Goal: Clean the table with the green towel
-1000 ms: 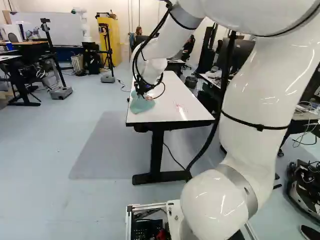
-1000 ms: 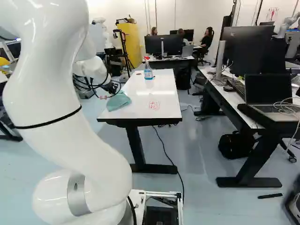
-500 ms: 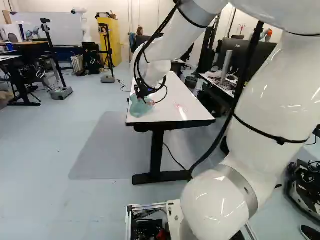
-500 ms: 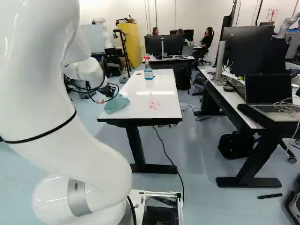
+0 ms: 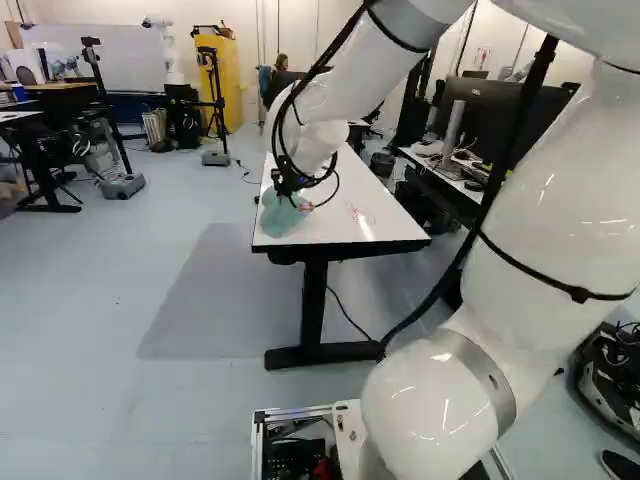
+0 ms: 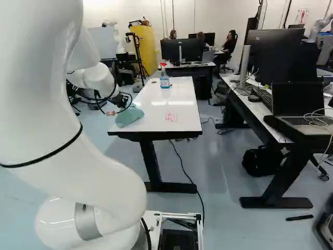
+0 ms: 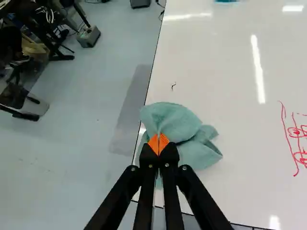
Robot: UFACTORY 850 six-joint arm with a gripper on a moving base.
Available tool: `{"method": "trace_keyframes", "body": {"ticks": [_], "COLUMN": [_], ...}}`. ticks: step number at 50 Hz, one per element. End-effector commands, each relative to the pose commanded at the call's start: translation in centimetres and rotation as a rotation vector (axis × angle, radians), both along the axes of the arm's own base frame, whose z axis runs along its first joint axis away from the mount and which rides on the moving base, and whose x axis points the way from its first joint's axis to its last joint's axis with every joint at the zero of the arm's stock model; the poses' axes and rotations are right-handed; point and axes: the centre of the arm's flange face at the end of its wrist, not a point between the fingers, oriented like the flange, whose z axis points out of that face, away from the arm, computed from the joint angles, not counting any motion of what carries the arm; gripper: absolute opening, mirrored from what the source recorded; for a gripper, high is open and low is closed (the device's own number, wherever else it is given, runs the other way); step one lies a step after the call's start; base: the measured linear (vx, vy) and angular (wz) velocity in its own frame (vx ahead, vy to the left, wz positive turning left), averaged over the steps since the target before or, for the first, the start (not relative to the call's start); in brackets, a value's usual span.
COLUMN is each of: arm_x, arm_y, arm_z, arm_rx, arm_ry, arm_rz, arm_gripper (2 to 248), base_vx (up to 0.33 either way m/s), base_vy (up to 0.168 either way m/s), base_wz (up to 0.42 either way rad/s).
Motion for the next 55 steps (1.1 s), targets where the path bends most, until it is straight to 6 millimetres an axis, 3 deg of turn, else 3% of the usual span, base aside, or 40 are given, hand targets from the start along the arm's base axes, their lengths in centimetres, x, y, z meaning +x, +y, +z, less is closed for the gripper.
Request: {"method": "trace_keyframes", "body": {"ticks": [14,55], "arm_x": [2.2,10.3], "arm_y": [-0.8,-1.4], "arm_z": [1.6,1.5], "arm_rx": [0.011,0.015], "arm_ry": [-0.033,-0.048], "arm_rz": [-0.030,-0.084], "arm_gripper": [20,20], "base_vx": [0.000,0.000], "base_vy": [0.000,0.000], "base_wz": [0.000,0.000]}}
